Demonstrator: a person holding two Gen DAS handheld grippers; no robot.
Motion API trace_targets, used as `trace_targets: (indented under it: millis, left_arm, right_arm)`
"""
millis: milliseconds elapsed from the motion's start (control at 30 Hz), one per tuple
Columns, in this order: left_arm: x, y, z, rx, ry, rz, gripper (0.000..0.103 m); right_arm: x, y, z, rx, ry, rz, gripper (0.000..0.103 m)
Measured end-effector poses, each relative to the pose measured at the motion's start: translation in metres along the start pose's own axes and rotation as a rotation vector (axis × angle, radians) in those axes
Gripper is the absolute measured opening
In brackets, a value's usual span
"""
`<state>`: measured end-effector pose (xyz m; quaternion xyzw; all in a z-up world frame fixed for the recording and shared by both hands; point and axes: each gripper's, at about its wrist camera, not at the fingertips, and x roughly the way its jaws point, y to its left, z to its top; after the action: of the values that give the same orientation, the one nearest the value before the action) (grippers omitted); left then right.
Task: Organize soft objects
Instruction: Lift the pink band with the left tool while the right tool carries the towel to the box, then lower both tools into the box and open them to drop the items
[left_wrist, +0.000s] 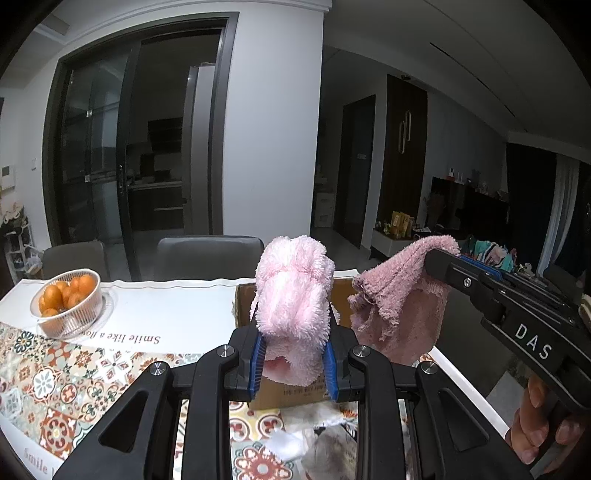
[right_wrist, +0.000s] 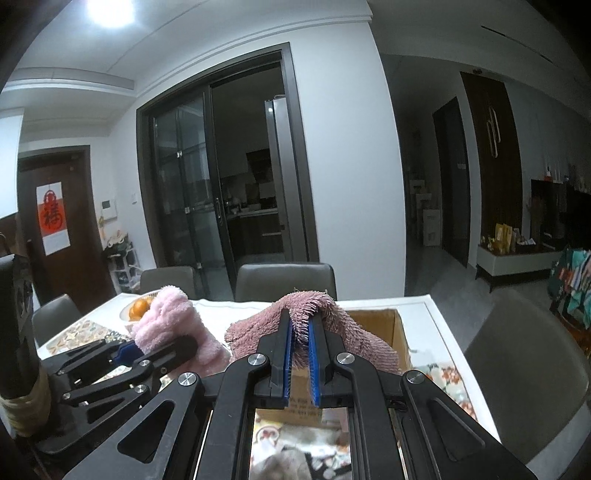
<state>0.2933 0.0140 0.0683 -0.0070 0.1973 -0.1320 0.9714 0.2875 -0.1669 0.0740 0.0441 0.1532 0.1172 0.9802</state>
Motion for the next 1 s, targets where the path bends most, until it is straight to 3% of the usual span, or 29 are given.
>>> trace_targets:
  millis: [467,733,1000]
  left_arm:
    - [0.064,0.013,0.016,0.005,0.035,-0.008,0.027]
    - [0.106,0.011,0.010,0.024,0.106,-0.009,0.027]
    - [0.152,0.007,-0.009,0.050,0.224,-0.015,0.028]
  right_arm:
    - [0.053,-0.011,0.024,-0.040,-0.019,-0.005,0.009]
    - [0.099,-0.035,0.013,-0.012,0.063,-0.014,0.009]
    - [0.140,-0.061,-0.013,0.016,0.204,-0.034,0.009]
